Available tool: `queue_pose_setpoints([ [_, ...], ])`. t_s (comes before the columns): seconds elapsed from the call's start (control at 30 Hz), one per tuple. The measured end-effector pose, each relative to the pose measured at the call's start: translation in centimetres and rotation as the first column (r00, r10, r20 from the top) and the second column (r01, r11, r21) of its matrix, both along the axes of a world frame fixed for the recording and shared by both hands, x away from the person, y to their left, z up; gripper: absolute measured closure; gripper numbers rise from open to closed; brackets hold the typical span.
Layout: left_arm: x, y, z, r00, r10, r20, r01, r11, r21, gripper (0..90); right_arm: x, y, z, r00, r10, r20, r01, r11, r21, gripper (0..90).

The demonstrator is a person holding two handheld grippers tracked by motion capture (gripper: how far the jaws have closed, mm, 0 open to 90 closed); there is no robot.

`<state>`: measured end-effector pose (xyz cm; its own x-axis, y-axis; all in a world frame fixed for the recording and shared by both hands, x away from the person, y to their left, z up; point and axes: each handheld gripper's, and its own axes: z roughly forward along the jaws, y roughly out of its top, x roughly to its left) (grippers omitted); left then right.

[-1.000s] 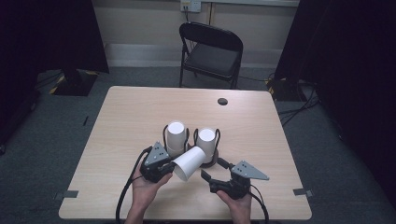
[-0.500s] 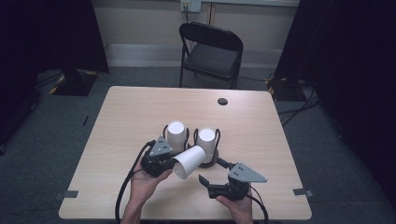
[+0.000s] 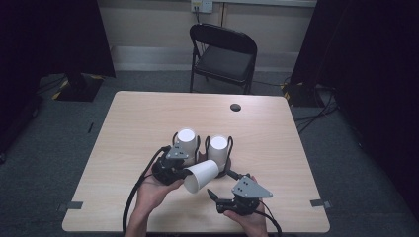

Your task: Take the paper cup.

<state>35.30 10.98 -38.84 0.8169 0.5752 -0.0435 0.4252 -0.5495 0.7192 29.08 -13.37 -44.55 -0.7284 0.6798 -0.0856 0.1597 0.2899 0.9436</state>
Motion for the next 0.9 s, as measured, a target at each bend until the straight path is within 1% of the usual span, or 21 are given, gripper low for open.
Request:
queue_pose_setpoints([
  [0.03,0.0,-0.2,0.1,0.9999,-0.003,-0.014,0.003,0.9999,0.013,87.4,0.0,0.1,0.0,1.0,0.007,0.005,-0.007,1.0,-0.006,14.4],
  [0.07,0.0,-0.3,0.1,0.9995,-0.023,-0.022,0.024,0.999,0.037,87.3,-0.1,0.2,0.0,0.9999,0.009,0.011,-0.009,1.0,-0.018,14.2],
  [0.1,0.0,-0.5,0.0,0.9991,-0.029,-0.031,0.031,0.9982,0.051,87.3,-0.1,0.3,0.0,0.9998,0.003,0.019,-0.002,1.0,-0.027,13.4],
  [0.13,0.1,-0.6,0.0,0.9983,-0.041,-0.042,0.044,0.9966,0.07,87.3,-0.1,0.4,0.0,0.9995,0.014,0.027,-0.013,0.999,-0.038,13.9],
  [0.2,0.1,-0.9,-0.1,0.9965,-0.054,-0.064,0.06,0.9938,0.094,87.3,-0.2,0.6,-0.1,0.999,0.035,0.027,-0.033,0.998,-0.059,13.8],
  [0.23,0.1,-1.1,-0.2,0.9952,-0.059,-0.077,0.067,0.9926,0.101,87.4,-0.2,0.7,-0.2,0.9983,0.048,0.033,-0.045,0.995,-0.084,13.8],
  [0.27,0.1,-1.2,-0.2,0.9948,-0.062,-0.082,0.07,0.9916,0.108,87.3,-0.3,0.9,-0.4,0.9976,0.062,0.031,-0.059,0.993,-0.099,13.6],
  [0.3,0.2,-1.3,-0.3,0.9953,-0.054,-0.08,0.063,0.9926,0.104,87.3,-0.4,1.0,-0.4,0.997,0.07,0.033,-0.066,0.992,-0.112,13.8],
  [0.37,0.4,-1.4,-0.2,0.9924,-0.071,-0.1,0.083,0.9894,0.119,87.3,-0.5,1.4,-0.6,0.9965,0.075,0.038,-0.068,0.987,-0.143,14.1],
  [0.4,0.3,-1.5,-0.2,0.992,-0.058,-0.112,0.072,0.9899,0.122,87.5,-0.5,1.4,-0.7,0.9968,0.067,0.043,-0.061,0.988,-0.145,13.7],
  [0.43,0.4,-1.5,-0.2,0.9895,-0.073,-0.125,0.091,0.9845,0.15,87.6,-0.5,1.4,-0.7,0.9966,0.073,0.038,-0.067,0.989,-0.135,13.5],
  [0.47,0.4,-1.7,-0.3,0.9905,-0.064,-0.121,0.081,0.987,0.139,87.6,-0.5,1.4,-0.7,0.9958,0.085,0.033,-0.08,0.988,-0.133,14.0],
  [0.5,0.5,-1.7,-0.2,0.9882,-0.079,-0.131,0.098,0.9846,0.145,87.6,-0.5,1.5,-0.8,0.9961,0.082,0.033,-0.077,0.987,-0.141,14.1],
  [0.53,0.5,-1.7,-0.3,0.9874,-0.082,-0.135,0.102,0.9838,0.148,87.6,-0.5,1.6,-0.8,0.9953,0.09,0.034,-0.084,0.984,-0.154,13.7],
  [0.6,0.7,-1.9,-0.4,0.9844,-0.096,-0.148,0.12,0.9787,0.166,87.6,-0.5,1.7,-0.9,0.9937,0.105,0.039,-0.097,0.982,-0.165,14.0],
  [0.67,0.8,-2.1,-0.6,0.9817,-0.097,-0.164,0.125,0.9769,0.173,87.5,-0.6,2.0,-0.9,0.9912,0.124,0.046,-0.113,0.974,-0.197,13.6],
  [0.73,0.9,-2.4,-0.8,0.979,-0.099,-0.178,0.134,0.9715,0.195,87.5,-0.7,2.2,-1.0,0.9892,0.137,0.051,-0.123,0.969,-0.216,14.0],
  [0.77,1.0,-2.5,-0.8,0.978,-0.103,-0.182,0.139,0.9702,0.199,87.6,-0.7,2.3,-1.0,0.9873,0.148,0.057,-0.131,0.963,-0.236,14.1],
  [0.8,1.1,-2.6,-0.9,0.9756,-0.107,-0.192,0.147,0.9674,0.207,87.6,-0.6,2.4,-1.0,0.9859,0.156,0.06,-0.137,0.961,-0.242,13.7],
  [0.83,1.2,-2.7,-0.9,0.9757,-0.107,-0.191,0.147,0.9663,0.211,87.6,-0.6,2.6,-1.1,0.9849,0.163,0.059,-0.143,0.957,-0.251,13.6],
  [0.9,1.2,-2.9,-0.9,0.9754,-0.11,-0.191,0.151,0.9646,0.216,87.6,-0.6,2.8,-1.2,0.9838,0.161,0.078,-0.135,0.953,-0.27,13.4],
])
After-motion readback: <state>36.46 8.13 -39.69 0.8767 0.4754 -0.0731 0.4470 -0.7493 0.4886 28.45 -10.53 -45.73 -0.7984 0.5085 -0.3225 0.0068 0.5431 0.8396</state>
